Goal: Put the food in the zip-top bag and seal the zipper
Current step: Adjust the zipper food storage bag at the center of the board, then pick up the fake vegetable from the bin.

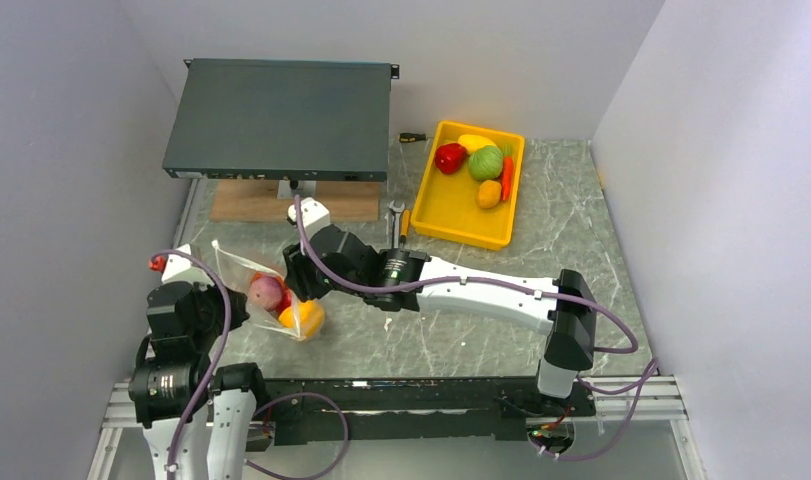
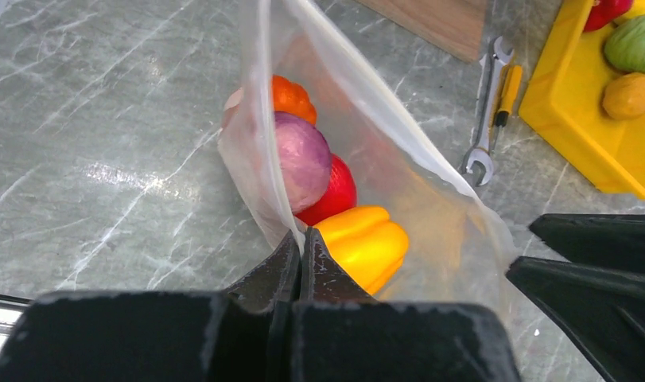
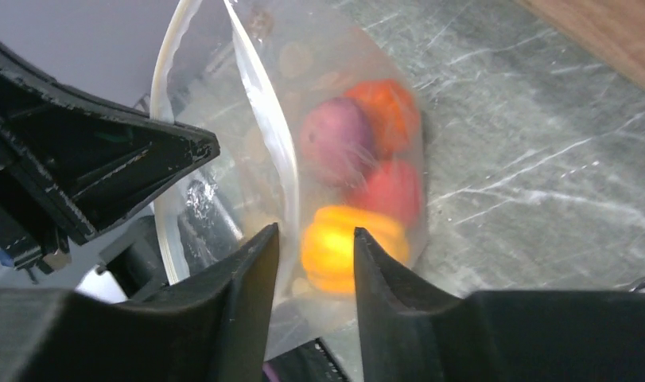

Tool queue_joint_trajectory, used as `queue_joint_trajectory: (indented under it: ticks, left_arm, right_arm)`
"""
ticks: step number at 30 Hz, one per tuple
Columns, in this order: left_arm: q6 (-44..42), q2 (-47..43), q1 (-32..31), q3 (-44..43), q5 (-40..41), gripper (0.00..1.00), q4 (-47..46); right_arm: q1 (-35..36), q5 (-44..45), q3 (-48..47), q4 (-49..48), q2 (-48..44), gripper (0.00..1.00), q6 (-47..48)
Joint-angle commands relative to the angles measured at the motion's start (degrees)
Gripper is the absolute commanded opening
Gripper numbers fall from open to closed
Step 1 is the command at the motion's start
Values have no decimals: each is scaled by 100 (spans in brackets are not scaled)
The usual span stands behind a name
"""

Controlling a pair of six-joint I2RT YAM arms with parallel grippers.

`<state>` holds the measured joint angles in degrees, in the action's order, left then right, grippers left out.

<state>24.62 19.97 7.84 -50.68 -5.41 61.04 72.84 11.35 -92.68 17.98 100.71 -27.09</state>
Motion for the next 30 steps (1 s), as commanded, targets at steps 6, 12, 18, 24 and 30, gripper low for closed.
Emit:
queue_joint_trajectory:
  ticks: [6, 12, 18, 24, 30]
  left_arm:
    - [-264, 104, 16, 174, -102, 0, -435]
    - [-275, 200, 16, 199, -197, 0, -502]
    - [-332, 131, 16, 318, -327, 0, -508]
    - [-332, 87, 25, 366, -407, 0, -598]
    - [-366, 224, 25, 366, -450, 0, -572]
  right_arm:
    - [-16, 298, 69, 107, -684, 59, 517]
    - [-178, 1315, 1024, -51, -1764, 67, 931]
    - [-1366, 1947, 2680, -479, -2925, 71, 678]
    - [-2983, 2302, 3542, -737, -2957, 78, 238]
    - [-4501, 2065, 2807, -346, -1645, 99, -220]
